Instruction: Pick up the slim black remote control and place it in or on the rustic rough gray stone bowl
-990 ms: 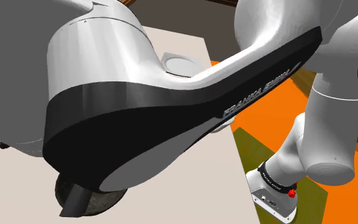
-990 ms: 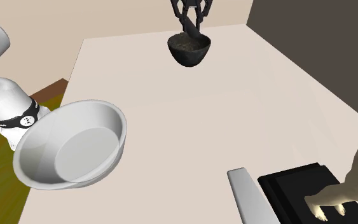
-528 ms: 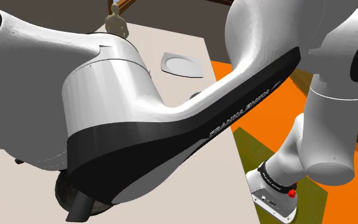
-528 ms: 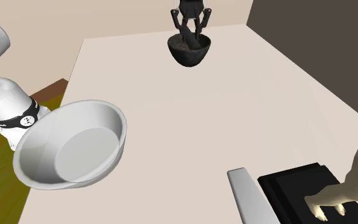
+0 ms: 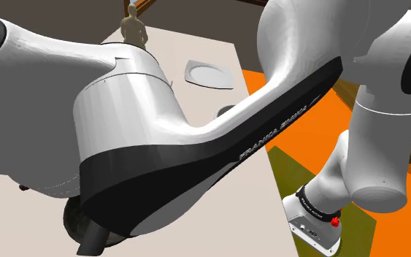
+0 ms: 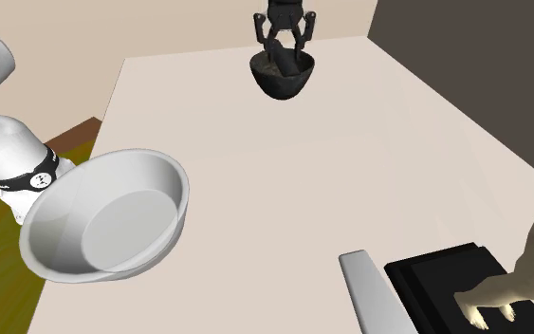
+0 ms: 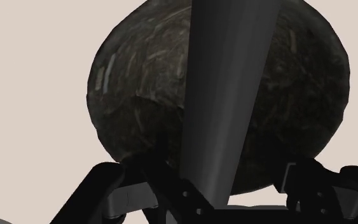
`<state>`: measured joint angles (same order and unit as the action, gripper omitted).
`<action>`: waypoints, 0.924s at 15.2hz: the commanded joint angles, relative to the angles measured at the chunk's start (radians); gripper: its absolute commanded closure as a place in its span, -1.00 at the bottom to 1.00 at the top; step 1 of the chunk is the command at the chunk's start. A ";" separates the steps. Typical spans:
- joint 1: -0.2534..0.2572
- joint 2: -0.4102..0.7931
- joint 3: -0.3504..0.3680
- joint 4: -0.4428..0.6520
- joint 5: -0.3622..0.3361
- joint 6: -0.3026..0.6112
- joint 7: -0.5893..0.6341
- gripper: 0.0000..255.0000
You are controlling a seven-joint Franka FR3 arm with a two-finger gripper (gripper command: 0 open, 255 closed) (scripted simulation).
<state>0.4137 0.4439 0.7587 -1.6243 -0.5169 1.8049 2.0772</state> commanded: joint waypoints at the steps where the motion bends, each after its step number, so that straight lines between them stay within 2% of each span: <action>1: 0.000 0.000 0.000 0.000 0.000 0.000 0.000 -1.00; 5: 0.000 0.000 0.000 0.000 0.000 0.000 0.000 -1.00; 9: 0.030 -0.011 0.013 0.111 0.020 -0.116 -0.019 -1.00; 14: 0.030 -0.011 0.013 0.111 0.020 -0.116 -0.019 -1.00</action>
<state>0.4437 0.4338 0.7719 -1.5140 -0.4977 1.6904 2.0594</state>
